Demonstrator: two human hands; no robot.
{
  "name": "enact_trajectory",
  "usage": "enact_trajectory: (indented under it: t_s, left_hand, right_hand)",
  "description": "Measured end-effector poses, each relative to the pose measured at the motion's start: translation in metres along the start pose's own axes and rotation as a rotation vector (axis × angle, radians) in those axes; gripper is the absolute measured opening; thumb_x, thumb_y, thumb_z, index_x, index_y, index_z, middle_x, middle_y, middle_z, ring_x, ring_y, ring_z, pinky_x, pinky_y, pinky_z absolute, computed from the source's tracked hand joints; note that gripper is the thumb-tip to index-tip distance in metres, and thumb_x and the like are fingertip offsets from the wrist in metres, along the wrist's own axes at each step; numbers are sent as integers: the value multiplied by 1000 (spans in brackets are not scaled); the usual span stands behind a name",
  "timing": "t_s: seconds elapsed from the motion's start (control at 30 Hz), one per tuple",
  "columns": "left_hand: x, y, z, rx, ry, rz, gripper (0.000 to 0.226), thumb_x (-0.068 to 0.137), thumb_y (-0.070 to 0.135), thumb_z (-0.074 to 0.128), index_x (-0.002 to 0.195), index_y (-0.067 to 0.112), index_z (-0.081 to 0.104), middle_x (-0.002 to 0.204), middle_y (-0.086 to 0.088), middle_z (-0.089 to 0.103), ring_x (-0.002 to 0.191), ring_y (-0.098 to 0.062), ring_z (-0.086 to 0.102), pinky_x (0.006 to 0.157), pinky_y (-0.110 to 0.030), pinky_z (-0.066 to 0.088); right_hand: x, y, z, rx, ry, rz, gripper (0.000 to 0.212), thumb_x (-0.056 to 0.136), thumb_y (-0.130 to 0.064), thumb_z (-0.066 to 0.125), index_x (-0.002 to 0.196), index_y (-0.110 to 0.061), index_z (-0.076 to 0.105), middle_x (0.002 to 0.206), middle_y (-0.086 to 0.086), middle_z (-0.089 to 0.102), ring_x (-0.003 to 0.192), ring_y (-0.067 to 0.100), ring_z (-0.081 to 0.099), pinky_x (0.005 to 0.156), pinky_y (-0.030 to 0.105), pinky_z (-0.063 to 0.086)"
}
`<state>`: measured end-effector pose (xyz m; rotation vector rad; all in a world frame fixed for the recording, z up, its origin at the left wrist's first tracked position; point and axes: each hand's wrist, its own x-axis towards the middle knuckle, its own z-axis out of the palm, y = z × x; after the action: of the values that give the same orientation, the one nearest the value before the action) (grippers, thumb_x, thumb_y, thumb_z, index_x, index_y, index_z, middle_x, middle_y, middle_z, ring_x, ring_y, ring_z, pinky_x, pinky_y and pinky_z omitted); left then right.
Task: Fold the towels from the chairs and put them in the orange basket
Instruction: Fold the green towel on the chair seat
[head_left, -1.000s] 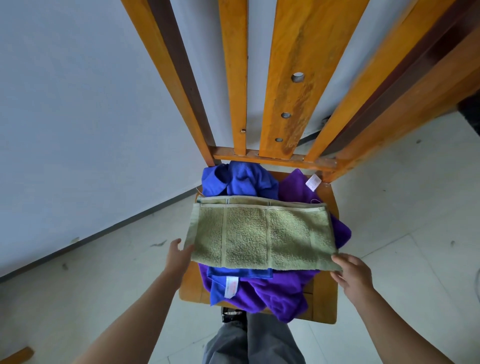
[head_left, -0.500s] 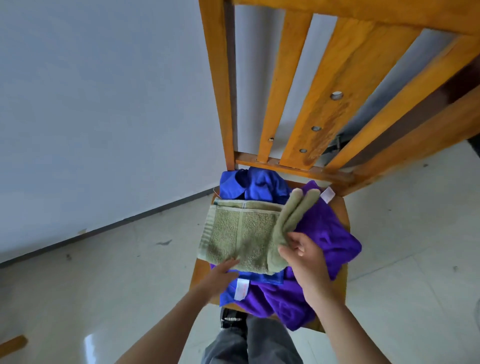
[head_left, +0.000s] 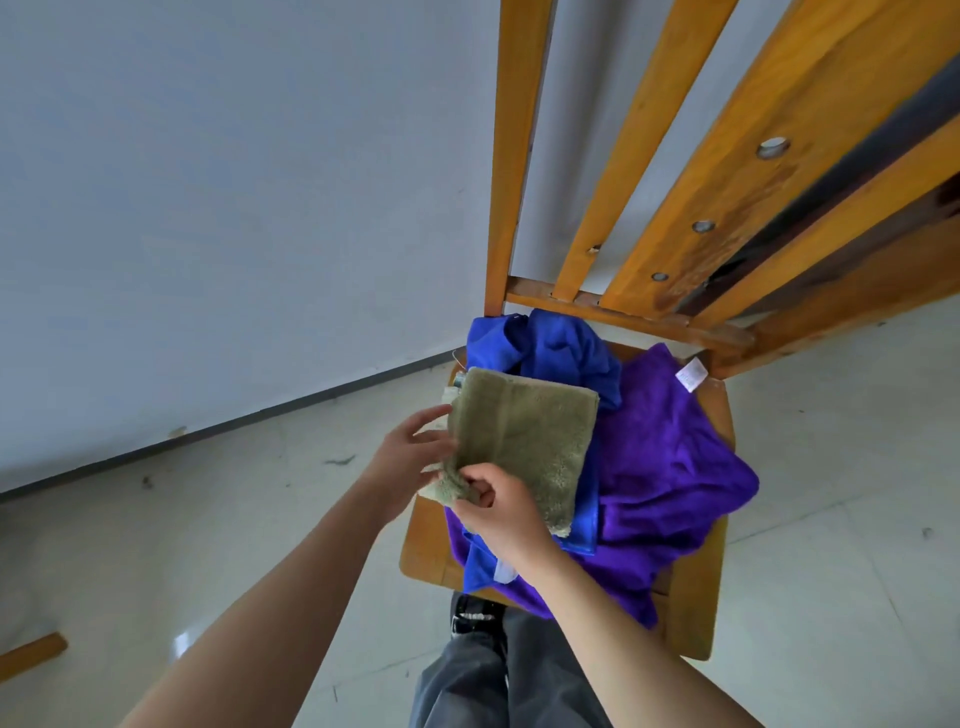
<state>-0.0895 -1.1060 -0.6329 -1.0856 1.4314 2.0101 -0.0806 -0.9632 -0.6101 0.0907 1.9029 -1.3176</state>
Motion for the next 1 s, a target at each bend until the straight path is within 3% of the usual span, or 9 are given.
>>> enact_trajectory:
  t_s: [0.1,0.2,0.27,0.33,0.47,0.57,0.7,0.83,1.0]
  left_hand:
    - [1,-2,0,32,169,127,41,82,-16,51,102,16,64,81,-4,64,73,-16,62,64,-23,52]
    - [11,-15,-5,184,262,166,44,87,-4,53,125,18,55,104,-8,64,91,-21,59,78,-28,48]
    - [19,-32,-9,509,257,150,53,92,13,54,142,21,37,136,-6,49,118,-24,49,96,-34,42]
    - [14,-45,-5,1090,320,304,54,93,23,50,144,20,31,149,-8,35,134,-28,36,107,-42,34]
    - [6,-85,10,1613,133,718,57,68,28,52,123,15,45,123,-13,63,107,-30,65,82,-38,56]
    - [11,-103,10,1721,-9,629,80,52,23,69,127,12,41,128,-11,61,114,-25,62,94,-37,51]
    - [27,-106,5,1759,75,716,62,66,17,41,127,15,43,129,-14,59,119,-29,50,101,-38,35]
    - [34,-104,-3,1726,129,836,61,66,36,44,125,18,45,128,-16,60,119,-27,41,98,-38,32]
    - [33,-106,-2,1714,175,874,64,69,49,46,125,19,45,130,-15,57,120,-26,40,97,-41,35]
  right_hand:
    - [-1,11,-4,-89,-54,-16,33,86,-13,59,118,-11,58,91,-5,57,95,9,51,79,10,38]
    - [-2,32,-14,-588,131,-232,36,78,-23,69,113,-19,61,104,-5,58,103,15,52,89,24,44]
    - [-2,50,-22,-922,180,-288,51,49,-28,86,97,-23,69,98,-2,66,89,18,64,72,30,56]
    - [-1,67,-28,-1089,165,-256,65,29,-26,90,91,-25,71,99,2,70,88,21,67,67,32,56]
    - [4,89,-40,-1283,165,-361,40,62,-15,59,100,-26,69,109,8,68,108,27,54,81,42,51]
    - [11,96,-48,-1332,178,-352,46,71,-15,40,108,-28,65,113,10,66,114,29,46,80,49,53]
    - [19,102,-56,-1326,187,-437,55,60,-12,58,113,-28,61,112,13,67,106,35,61,77,52,54]
    - [26,110,-57,-1269,267,-572,49,71,-11,46,117,-27,50,108,14,67,100,36,63,72,43,55]
    - [27,107,-55,-1190,375,-676,40,68,-5,41,102,-25,52,90,10,70,85,32,67,47,31,54]
